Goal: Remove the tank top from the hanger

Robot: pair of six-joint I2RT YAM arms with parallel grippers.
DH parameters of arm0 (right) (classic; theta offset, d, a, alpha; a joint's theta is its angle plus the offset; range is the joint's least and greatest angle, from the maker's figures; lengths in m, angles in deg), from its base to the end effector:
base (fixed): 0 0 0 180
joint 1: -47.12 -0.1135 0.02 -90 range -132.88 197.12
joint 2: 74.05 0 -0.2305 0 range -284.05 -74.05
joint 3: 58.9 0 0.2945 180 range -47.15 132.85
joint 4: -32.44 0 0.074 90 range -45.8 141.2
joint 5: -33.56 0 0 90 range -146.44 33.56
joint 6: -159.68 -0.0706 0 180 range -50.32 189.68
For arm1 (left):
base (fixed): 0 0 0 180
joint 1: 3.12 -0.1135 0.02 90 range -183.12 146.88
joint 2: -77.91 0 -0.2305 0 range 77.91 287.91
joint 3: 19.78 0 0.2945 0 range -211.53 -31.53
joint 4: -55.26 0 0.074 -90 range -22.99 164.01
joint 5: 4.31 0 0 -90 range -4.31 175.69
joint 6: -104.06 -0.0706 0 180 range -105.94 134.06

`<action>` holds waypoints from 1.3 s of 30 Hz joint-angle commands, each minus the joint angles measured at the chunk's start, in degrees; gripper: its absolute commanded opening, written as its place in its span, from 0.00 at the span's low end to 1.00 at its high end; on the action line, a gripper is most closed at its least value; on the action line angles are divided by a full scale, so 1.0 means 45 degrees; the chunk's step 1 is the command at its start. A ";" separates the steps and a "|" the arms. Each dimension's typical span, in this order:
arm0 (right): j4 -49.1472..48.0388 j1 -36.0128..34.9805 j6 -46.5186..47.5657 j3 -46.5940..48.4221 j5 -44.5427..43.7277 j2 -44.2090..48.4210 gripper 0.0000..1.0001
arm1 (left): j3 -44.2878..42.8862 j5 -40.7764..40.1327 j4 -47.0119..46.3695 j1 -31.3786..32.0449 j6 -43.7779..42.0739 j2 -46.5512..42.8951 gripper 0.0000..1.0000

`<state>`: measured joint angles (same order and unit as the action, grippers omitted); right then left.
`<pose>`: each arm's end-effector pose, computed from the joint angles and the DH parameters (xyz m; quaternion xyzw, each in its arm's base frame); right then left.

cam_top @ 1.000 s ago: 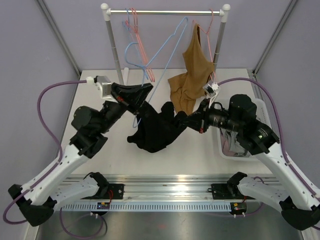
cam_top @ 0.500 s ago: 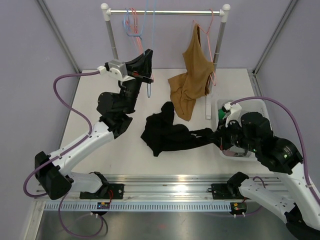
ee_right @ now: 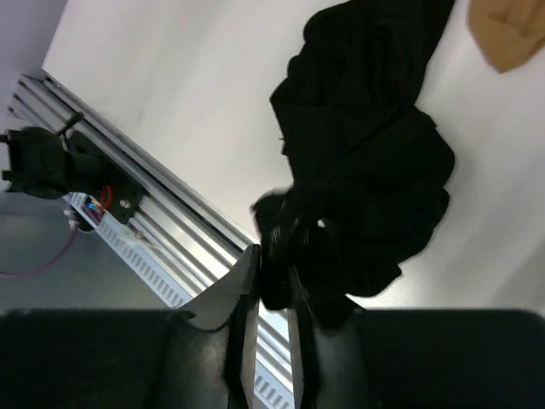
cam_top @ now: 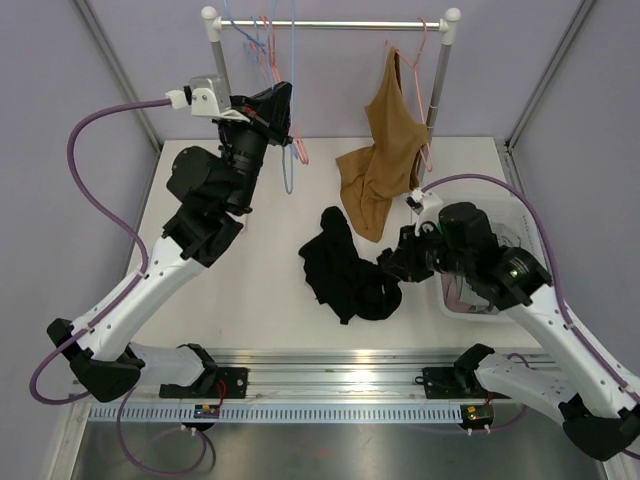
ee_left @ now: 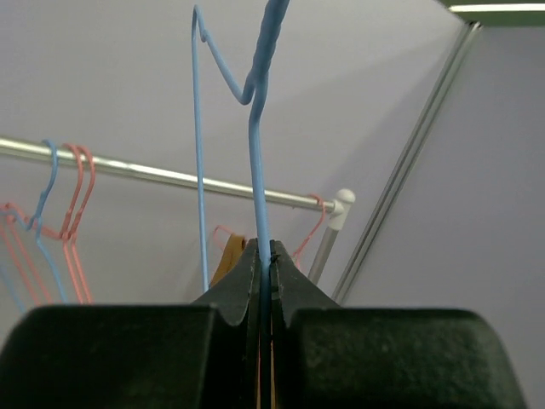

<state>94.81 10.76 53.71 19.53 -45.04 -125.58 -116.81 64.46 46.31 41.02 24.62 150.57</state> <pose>0.1978 0.1629 0.3441 -0.2013 0.8625 0.2802 0.3702 0.2592 -0.2159 0.5318 -0.0204 0.4935 -0.3198 0.8086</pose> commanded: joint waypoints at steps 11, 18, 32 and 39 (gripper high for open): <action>-0.3122 -0.0201 -0.1120 -0.0657 -0.0795 -0.1615 0.99 | -0.0113 -0.2993 0.5813 0.1674 0.1343 -0.0464 0.00; -0.3434 -0.0201 -0.1393 -0.0910 -0.0697 -0.1402 1.00 | -0.4128 -0.4188 0.9498 0.1345 0.1479 0.2635 0.00; -0.3278 -0.0182 -0.1276 -0.0910 -0.0600 -0.1049 0.99 | -1.1496 -0.1664 0.9955 -0.1526 0.1851 0.8537 0.00; -0.3493 -0.0182 -0.1315 -0.1281 -0.0326 -0.1010 1.00 | -1.2652 -0.1338 1.0070 -0.2425 0.2337 0.9848 0.00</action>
<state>81.67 10.33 47.94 14.22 -46.83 -131.04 -170.88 56.98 95.83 31.93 34.66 194.35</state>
